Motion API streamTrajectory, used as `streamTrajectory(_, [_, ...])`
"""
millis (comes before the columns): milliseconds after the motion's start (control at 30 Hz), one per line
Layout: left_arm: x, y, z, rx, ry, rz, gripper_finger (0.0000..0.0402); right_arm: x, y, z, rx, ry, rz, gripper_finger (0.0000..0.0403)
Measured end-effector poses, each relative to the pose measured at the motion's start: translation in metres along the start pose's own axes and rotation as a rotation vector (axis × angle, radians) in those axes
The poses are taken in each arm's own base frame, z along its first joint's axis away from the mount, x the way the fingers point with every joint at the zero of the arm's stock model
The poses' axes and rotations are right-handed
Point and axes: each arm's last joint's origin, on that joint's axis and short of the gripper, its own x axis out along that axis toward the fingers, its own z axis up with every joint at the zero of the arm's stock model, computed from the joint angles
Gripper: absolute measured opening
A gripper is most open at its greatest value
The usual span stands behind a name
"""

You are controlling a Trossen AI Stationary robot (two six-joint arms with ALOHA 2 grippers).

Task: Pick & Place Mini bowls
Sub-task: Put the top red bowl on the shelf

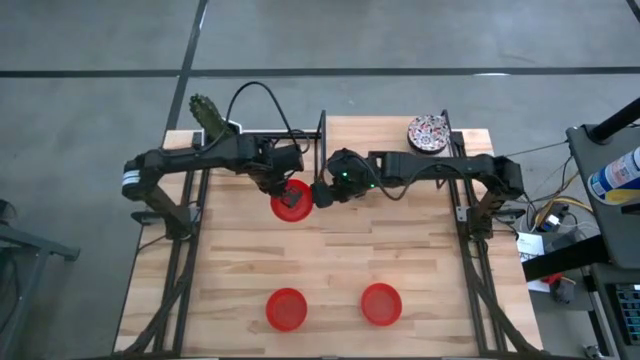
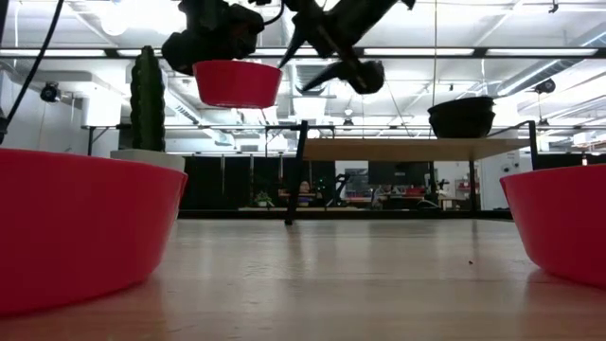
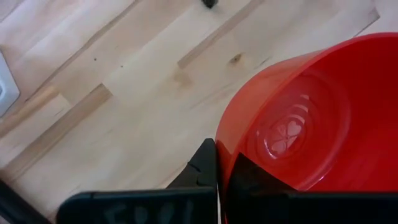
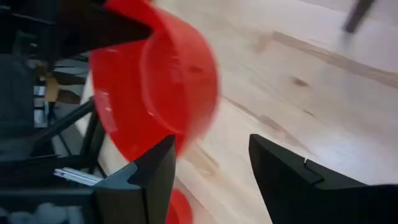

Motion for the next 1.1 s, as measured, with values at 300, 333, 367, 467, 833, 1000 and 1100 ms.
streamTrajectory(300, [0.001, 0.002, -0.003, -0.006, 0.034, 0.025, 0.0000, 0.012, 0.000, 0.001, 0.006, 0.000, 0.013, 0.0196])
streamTrajectory(333, [0.001, 0.003, -0.003, -0.004, 0.037, 0.028, 0.0000, 0.013, 0.000, 0.001, 0.006, 0.003, 0.013, 0.0194])
streamTrajectory(367, [0.001, 0.002, -0.003, 0.010, 0.038, 0.027, 0.0000, 0.013, 0.000, 0.001, 0.005, 0.006, 0.013, 0.0190])
streamTrajectory(467, [0.000, -0.001, -0.006, 0.064, 0.043, 0.017, 0.0000, 0.013, 0.000, 0.000, -0.007, 0.025, 0.025, 0.0178])
streamTrajectory(833, [-0.013, -0.018, -0.013, 0.186, 0.013, -0.061, 0.0000, 0.012, 0.002, -0.002, -0.047, 0.096, 0.069, 0.0133])
streamTrajectory(1000, [-0.018, -0.023, -0.016, 0.221, 0.005, -0.088, 0.0000, 0.012, 0.003, -0.004, -0.059, 0.133, 0.093, 0.0095])
streamTrajectory(1100, [-0.020, -0.023, -0.015, 0.224, -0.001, -0.094, 0.0003, 0.012, 0.003, -0.004, -0.059, 0.137, 0.095, 0.0051])
